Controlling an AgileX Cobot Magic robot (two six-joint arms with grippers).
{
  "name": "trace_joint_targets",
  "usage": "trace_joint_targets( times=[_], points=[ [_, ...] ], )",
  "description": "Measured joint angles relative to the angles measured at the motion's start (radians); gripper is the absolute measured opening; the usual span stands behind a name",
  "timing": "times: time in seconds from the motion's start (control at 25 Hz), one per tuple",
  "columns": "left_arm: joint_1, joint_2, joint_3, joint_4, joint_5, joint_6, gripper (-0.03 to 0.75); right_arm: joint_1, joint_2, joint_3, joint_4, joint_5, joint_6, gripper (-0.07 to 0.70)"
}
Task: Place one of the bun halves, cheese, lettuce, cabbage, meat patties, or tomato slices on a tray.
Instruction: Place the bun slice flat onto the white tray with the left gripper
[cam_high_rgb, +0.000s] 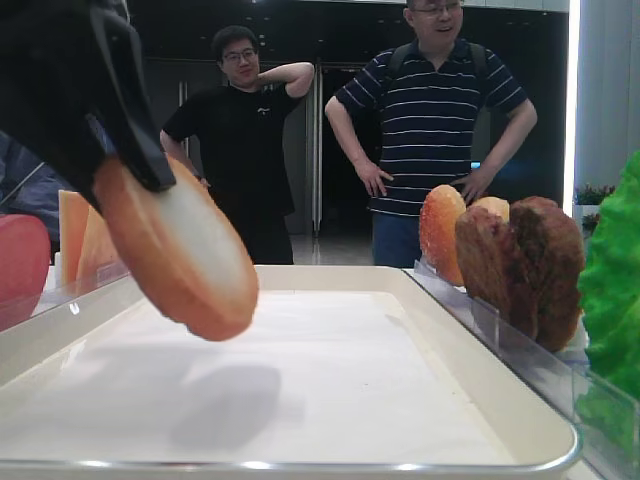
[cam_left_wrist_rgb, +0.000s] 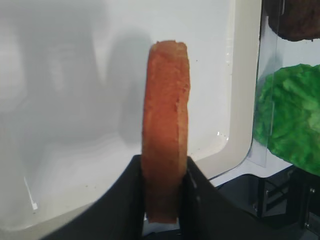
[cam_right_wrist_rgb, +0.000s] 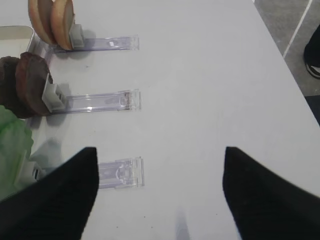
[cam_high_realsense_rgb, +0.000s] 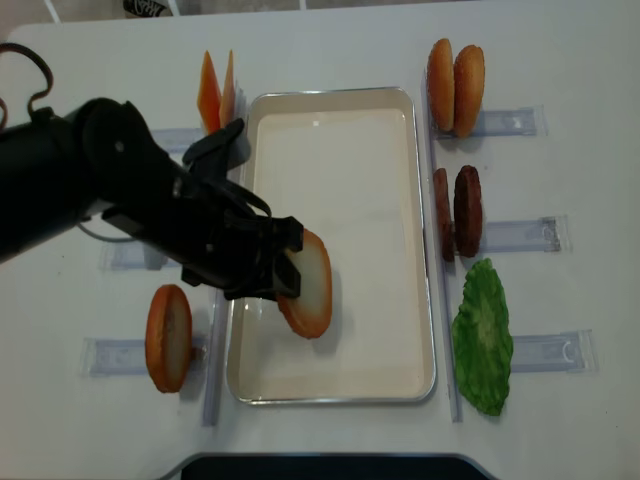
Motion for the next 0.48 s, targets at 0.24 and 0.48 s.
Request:
trace_joint_targets(
  times=[0.24, 0.48],
  points=[
    [0.000, 0.102, 0.000, -0.094, -0.027, 0.068, 0.141, 0.000, 0.000, 0.000, 0.000, 0.000, 0.000, 0.524],
    [0.000, 0.124, 0.000, -0.208, -0.050, 0.182, 0.141, 0.000, 0.000, 0.000, 0.000, 0.000, 0.000, 0.524]
  ],
)
